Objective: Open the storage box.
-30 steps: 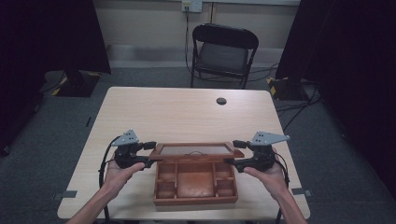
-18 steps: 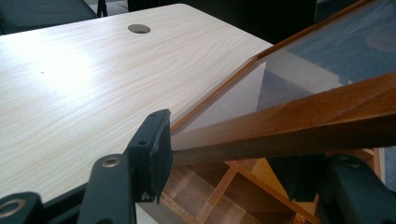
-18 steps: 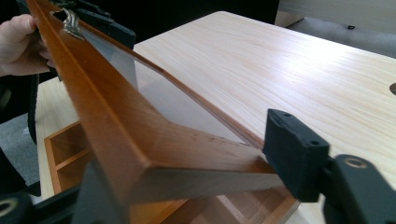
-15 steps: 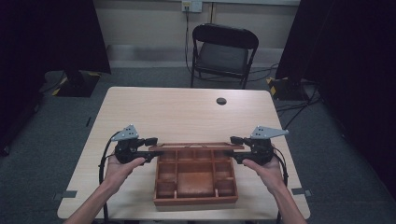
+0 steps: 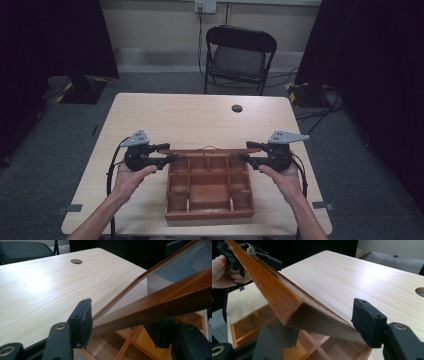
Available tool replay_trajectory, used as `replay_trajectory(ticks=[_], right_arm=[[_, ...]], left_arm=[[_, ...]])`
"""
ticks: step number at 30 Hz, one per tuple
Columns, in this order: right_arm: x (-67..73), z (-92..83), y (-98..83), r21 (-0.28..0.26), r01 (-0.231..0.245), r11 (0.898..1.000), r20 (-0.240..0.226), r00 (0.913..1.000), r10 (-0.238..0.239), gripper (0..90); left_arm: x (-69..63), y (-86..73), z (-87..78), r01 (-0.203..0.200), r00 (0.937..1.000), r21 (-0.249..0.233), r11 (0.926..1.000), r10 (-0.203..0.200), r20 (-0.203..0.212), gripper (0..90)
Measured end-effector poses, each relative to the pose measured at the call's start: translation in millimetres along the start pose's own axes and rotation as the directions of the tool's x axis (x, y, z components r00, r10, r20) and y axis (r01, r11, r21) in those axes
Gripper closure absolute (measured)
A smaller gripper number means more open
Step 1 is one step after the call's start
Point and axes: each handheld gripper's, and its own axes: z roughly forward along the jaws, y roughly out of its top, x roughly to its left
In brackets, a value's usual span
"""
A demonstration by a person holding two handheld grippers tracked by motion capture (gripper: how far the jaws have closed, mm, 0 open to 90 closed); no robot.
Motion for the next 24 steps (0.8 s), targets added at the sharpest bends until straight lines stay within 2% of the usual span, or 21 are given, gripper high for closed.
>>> replay_trajectory(ticks=[1, 6, 13, 20, 24], right_arm=[[-0.7, 0.2, 0.1, -0.002, -0.002, 1.000, 0.004, 1.0000, 0.002, 41.2], [-4.3, 1.0, 0.7, -0.011, -0.008, 1.000, 0.010, 0.9999, 0.008, 40.7], [-4.7, 4.9, 3.3, -0.007, 0.006, 1.000, 0.029, 0.9996, -0.005, 38.1], [-9.4, 14.2, 3.1, -0.005, 0.004, 1.000, 0.042, 0.9991, -0.004, 36.7], [-13.1, 17.6, 0.8, -0.003, -0.003, 1.000, 0.056, 0.9984, 0.003, 36.2]], left_arm=[[0.4, 0.5, 0.6, -0.006, 0.9999, 0.006, 1.0000, 0.006, -0.008, 42.9], [2.2, 0.5, 2.7, 0.006, 1.0000, -0.010, 0.9999, -0.006, 0.006, 48.6], [4.1, 1.8, 4.2, 0.017, 0.9998, -0.020, 0.9997, -0.017, 0.013, 49.7], [7.6, 10.0, 5.6, 0.000, 1.0000, -0.003, 1.0000, 0.000, 0.002, 52.4], [10.2, 10.0, 6.9, 0.018, 0.9998, -0.015, 0.9997, -0.018, -0.001, 52.8]])
